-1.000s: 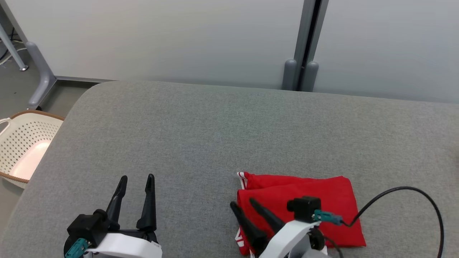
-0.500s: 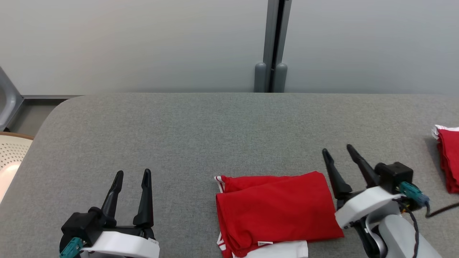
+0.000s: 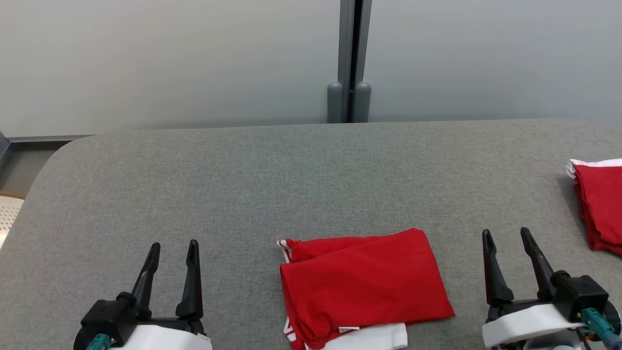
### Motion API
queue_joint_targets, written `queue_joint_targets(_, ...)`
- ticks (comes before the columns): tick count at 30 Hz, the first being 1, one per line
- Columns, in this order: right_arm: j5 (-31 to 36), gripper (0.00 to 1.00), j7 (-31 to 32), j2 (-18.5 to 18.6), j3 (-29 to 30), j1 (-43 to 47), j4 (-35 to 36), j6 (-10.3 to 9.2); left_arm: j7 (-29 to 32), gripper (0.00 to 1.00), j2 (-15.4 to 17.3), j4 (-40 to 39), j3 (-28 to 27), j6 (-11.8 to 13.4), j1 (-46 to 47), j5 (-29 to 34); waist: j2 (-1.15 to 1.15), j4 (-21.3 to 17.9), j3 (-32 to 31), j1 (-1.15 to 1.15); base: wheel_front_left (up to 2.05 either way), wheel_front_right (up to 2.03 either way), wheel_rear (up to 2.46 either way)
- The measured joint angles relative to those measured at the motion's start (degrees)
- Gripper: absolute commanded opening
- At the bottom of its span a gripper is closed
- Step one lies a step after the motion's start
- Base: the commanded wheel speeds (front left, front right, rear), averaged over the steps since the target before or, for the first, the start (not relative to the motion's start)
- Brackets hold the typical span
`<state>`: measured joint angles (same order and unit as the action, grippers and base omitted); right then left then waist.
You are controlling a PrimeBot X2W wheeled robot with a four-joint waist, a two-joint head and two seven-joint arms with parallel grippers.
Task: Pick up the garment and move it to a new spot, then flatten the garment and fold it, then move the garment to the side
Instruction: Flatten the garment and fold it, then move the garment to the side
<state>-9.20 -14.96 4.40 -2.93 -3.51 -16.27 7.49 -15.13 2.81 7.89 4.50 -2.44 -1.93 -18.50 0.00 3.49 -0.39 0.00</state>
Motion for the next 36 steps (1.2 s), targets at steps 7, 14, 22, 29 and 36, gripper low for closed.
queue_joint_targets(7, 1.8, 1.0, 0.0, -1.04, 0.2, 1.22, 0.96, 0.0, 0.0, 1.0, 0.0, -0.66, 0.11, 0.48, -0.74, 0.77, 0.0, 0.03, -0.04, 0.0, 0.0, 0.0, 0.0)
queue_joint_targets(14, 2.05, 1.0, 0.0, -1.29, -0.47, 1.21, -0.55, 0.0, 0.0, 1.0, 0.01, -0.65, 0.89, 0.48, -0.8, 0.64, 0.0, 0.8, 0.28, 0.0, 0.0, 0.0, 0.0)
queue_joint_targets(22, -0.42, 1.0, 0.22, -1.43, -3.26, -0.65, -9.88, 0.0, 0.0, 1.0, -0.02, 0.08, 1.86, 0.0, 0.21, 0.31, 0.0, 1.98, 2.58, 0.0, 0.0, 0.0, 0.0)
queue_joint_targets(29, -5.9, 1.0, 1.87, -1.54, -6.16, -4.58, -18.09, 0.0, 0.0, 1.0, -0.03, 0.49, 2.22, -0.12, 1.92, 0.24, 0.0, 3.44, 4.96, 0.0, 0.0, 0.0, 0.0)
queue_joint_targets(36, -8.91, 0.83, 1.92, -1.49, -8.75, -8.68, -25.07, 0.0, 0.0, 1.0, 0.01, 0.78, 2.43, -0.36, 2.83, 0.25, 0.0, 4.85, 6.69, 0.0, 0.0, 0.0, 0.0)
